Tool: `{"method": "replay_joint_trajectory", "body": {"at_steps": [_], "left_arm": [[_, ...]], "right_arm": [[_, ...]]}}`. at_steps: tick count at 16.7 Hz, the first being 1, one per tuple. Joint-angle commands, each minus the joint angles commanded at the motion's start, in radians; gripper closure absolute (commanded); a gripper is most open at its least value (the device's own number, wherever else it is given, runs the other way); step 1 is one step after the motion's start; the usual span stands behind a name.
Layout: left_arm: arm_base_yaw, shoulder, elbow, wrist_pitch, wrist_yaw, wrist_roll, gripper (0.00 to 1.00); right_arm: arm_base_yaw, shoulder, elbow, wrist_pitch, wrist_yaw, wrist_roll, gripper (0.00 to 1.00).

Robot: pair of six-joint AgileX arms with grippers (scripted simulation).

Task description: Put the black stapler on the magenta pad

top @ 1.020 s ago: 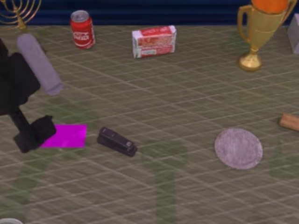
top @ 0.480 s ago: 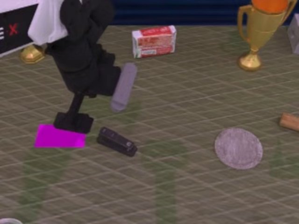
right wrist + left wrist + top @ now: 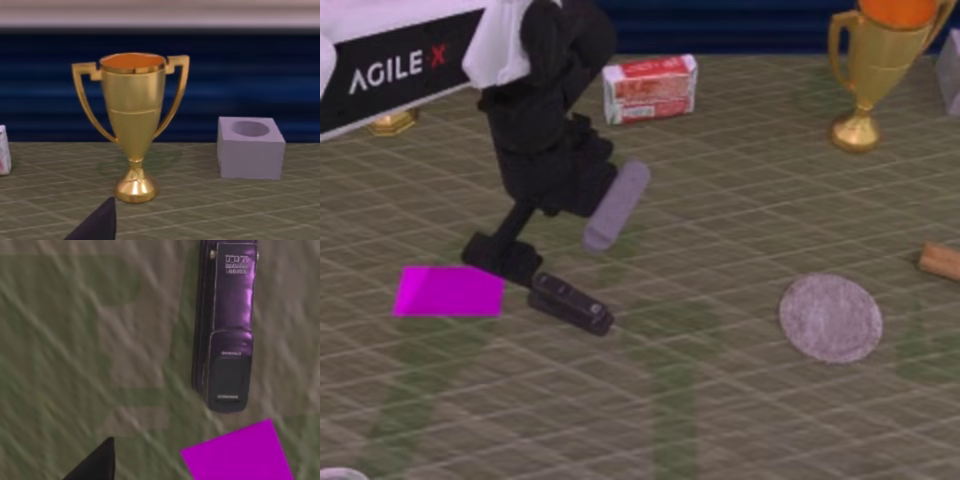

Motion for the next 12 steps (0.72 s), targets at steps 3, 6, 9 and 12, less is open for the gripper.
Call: {"method": "replay_joint_trajectory", "body": {"at_steps": [3, 6, 9, 12], "left_arm": [[0.005, -0.001, -0.005, 0.005, 0.0, -0.001, 0.0], [0.002, 0.028, -0.051, 0.075, 0.0, 0.001, 0.0], [0.002, 0.081, -0.127, 0.216, 0.001, 0.002, 0.0], [0.002, 0.126, -0.191, 0.321, 0.001, 0.003, 0.0]], "right_arm": [[0.0, 0.0, 0.0, 0.0, 0.0, 0.0, 0.0], [0.0, 0.0, 0.0, 0.0, 0.0, 0.0, 0.0], [0.0, 0.0, 0.0, 0.0, 0.0, 0.0, 0.0], [0.0, 0.0, 0.0, 0.0, 0.0, 0.0, 0.0]]}}
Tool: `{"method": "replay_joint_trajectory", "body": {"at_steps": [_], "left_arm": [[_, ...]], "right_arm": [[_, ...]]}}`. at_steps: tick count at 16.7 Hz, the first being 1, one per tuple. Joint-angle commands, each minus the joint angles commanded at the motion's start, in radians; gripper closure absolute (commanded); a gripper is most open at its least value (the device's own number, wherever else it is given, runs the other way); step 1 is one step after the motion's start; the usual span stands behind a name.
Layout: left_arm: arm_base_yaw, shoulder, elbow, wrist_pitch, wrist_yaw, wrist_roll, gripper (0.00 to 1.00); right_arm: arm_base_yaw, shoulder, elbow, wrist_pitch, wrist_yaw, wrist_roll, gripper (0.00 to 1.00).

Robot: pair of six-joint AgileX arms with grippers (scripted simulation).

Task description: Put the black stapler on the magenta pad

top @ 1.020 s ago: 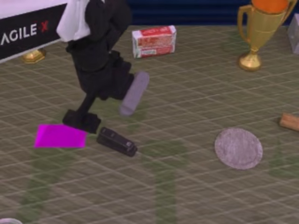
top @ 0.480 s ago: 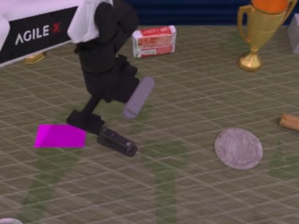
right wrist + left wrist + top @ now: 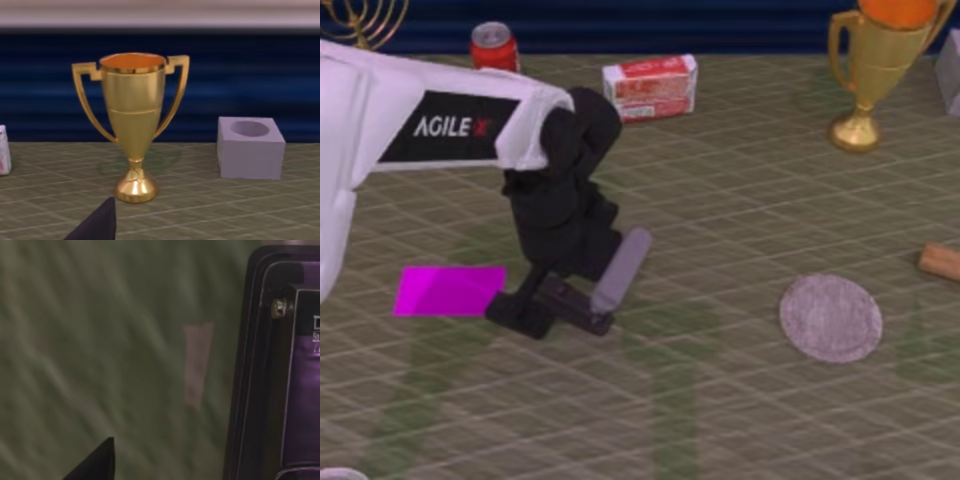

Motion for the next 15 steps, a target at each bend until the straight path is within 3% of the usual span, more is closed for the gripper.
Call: {"method": "replay_joint_trajectory", "body": {"at_steps": [5, 15], "left_arm": [[0.0, 0.01, -0.013, 0.018, 0.0, 0.001, 0.0], [0.0, 0.01, -0.013, 0.018, 0.0, 0.001, 0.75]], "right_arm": [[0.0, 0.0, 0.0, 0.0, 0.0, 0.0, 0.0], [0.0, 0.0, 0.0, 0.0, 0.0, 0.0, 0.0]]}}
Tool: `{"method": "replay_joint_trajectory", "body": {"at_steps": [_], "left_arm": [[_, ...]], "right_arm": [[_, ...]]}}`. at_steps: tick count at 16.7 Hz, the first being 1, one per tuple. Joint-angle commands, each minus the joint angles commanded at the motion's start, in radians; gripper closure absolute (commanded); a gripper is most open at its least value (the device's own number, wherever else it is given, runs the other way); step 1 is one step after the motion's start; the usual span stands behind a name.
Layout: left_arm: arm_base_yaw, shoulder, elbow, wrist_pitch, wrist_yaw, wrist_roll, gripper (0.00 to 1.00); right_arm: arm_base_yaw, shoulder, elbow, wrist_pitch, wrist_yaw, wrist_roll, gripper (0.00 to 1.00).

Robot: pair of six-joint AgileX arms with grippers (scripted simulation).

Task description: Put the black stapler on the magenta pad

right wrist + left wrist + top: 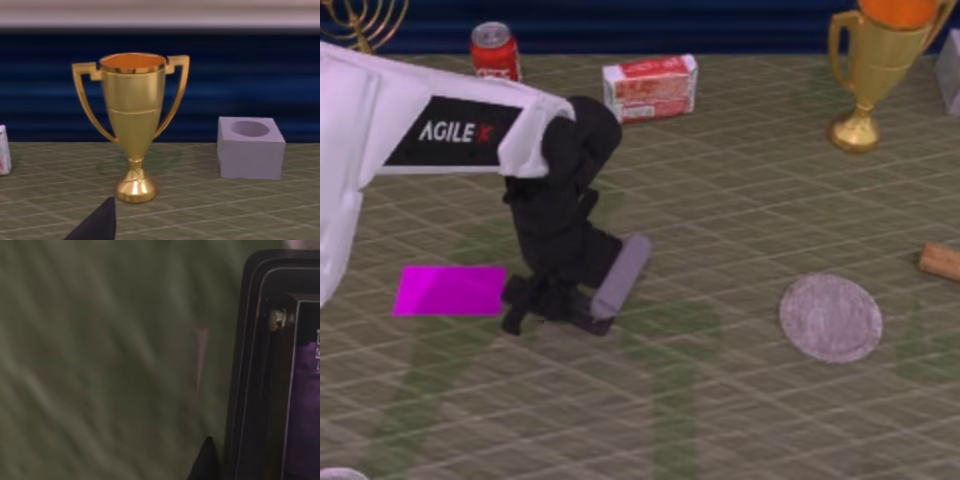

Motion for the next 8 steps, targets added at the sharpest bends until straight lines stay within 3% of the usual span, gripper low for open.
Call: {"method": "replay_joint_trajectory", "body": {"at_steps": [3, 8], "left_arm": [[0.0, 0.0, 0.0, 0.0, 0.0, 0.0, 0.98], [0.0, 0.0, 0.0, 0.0, 0.0, 0.0, 1.0]], "right_arm": [[0.0, 0.0, 0.0, 0.0, 0.0, 0.0, 0.0], [0.0, 0.0, 0.0, 0.0, 0.0, 0.0, 0.0]]}}
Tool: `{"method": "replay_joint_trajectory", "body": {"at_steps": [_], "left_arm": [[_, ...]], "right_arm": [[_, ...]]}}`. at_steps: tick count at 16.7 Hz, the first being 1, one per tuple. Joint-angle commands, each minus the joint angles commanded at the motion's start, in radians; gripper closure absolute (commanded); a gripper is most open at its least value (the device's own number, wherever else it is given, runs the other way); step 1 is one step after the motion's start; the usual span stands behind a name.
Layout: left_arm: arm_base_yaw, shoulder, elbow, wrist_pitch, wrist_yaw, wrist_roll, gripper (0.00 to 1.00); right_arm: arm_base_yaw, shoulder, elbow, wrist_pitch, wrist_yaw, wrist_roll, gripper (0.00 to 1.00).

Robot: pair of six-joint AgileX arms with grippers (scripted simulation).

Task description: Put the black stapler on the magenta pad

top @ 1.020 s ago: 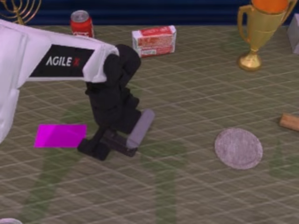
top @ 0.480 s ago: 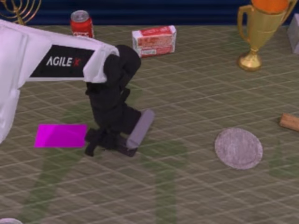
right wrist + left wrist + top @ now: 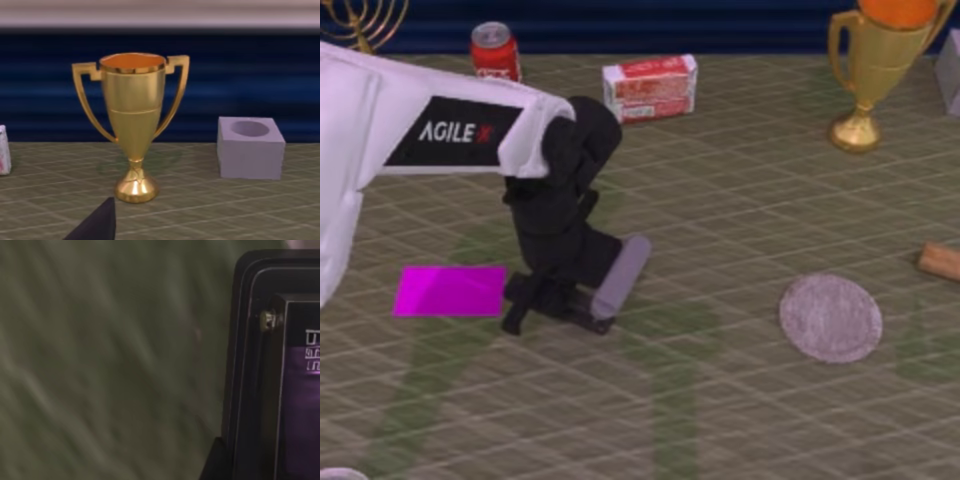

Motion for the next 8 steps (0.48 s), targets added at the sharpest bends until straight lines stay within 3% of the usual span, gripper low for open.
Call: {"method": "replay_joint_trajectory", "body": {"at_steps": [8], "left_arm": [[0.005, -0.03, 0.057, -0.076, -0.001, 0.004, 1.0]], "right_arm": [[0.0, 0.0, 0.0, 0.0, 0.0, 0.0, 0.0]]}}
